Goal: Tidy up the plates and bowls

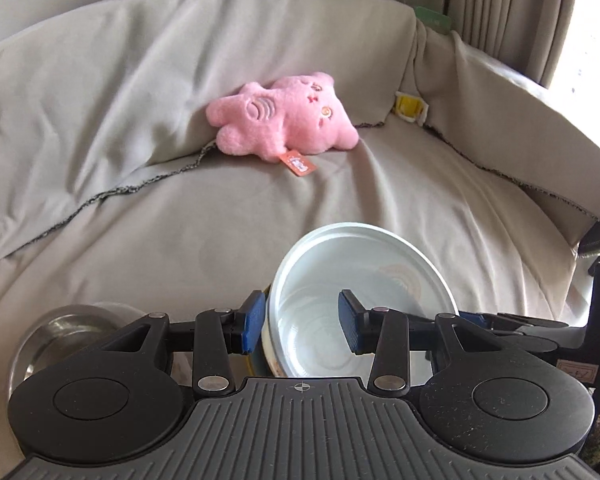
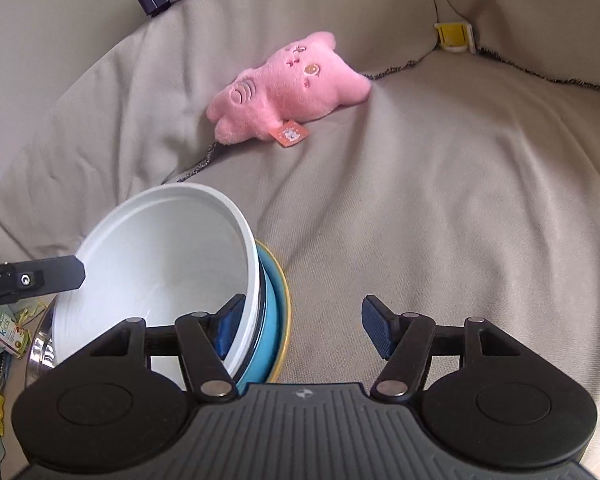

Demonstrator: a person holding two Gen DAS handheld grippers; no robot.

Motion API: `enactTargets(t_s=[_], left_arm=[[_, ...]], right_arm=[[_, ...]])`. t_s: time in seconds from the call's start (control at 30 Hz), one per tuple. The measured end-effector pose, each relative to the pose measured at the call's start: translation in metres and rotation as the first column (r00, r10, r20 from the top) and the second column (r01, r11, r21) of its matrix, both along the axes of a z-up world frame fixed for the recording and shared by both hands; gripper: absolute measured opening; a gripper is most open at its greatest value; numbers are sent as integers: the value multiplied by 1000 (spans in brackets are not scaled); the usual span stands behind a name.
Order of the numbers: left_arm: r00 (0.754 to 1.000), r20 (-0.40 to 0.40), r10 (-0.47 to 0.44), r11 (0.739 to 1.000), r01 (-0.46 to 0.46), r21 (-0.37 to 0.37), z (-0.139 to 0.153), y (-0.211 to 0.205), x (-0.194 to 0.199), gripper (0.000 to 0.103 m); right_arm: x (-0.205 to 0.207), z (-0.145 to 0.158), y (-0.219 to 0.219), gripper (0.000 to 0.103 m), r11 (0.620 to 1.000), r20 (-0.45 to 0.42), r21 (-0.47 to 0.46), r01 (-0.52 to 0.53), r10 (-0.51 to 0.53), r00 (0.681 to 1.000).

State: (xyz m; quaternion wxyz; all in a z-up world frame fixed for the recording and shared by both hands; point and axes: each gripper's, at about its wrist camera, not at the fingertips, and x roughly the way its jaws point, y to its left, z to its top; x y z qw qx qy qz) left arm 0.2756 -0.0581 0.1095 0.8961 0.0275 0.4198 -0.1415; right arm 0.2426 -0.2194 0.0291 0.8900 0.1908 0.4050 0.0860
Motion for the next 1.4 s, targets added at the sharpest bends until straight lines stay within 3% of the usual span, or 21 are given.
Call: enactTargets(t_s=[0.2,0.3,0.47,0.57,0.7,0.77,0.93,1.0,1.1,1.23,1.4], left_arm=[[999,-36,-9,998,11,66,-18,-8,6,44],[999,-45,-6,996,10,86,-23,-9,6,44],[998,-55,-13,996,17,84,-21,-11,8,47],[993,-115,10,995,1,97,-28,-15,17,47],[991,-125,48,977,-20,214,-42,-19,28,47],[987,-144,67,971,-31,235,-50,-16,36,47],[979,-184,91,989,-67,133,-55,-2,52,49],[968,-240,76,995,-58,85,-60,2,57,50],[946,-321,50,999,-47,16,-69,7,59,61],[923,-386,12,1000,-19,-14,-74,12,59,62],[920,-392,-2,1000,-3,-13,-72,9,59,62]], right_arm=[[-3,-12,5,63,996,53,47,-77,75,996],[-4,-14,4,57,991,77,73,-112,107,991],[-2,-15,-2,55,990,78,91,-106,100,992],[-2,-15,-5,55,991,68,87,-100,94,993],[-2,-17,-9,55,991,53,96,-94,89,995],[-1,-17,-8,55,989,40,101,-104,100,994],[4,-20,-8,55,970,-14,187,-154,159,987],[7,-21,-5,55,964,-49,201,-172,185,981],[13,-26,-2,55,948,-118,246,-200,234,965],[18,-35,2,52,911,-165,339,-234,303,939],[14,-30,12,52,926,-143,278,-254,302,943]])
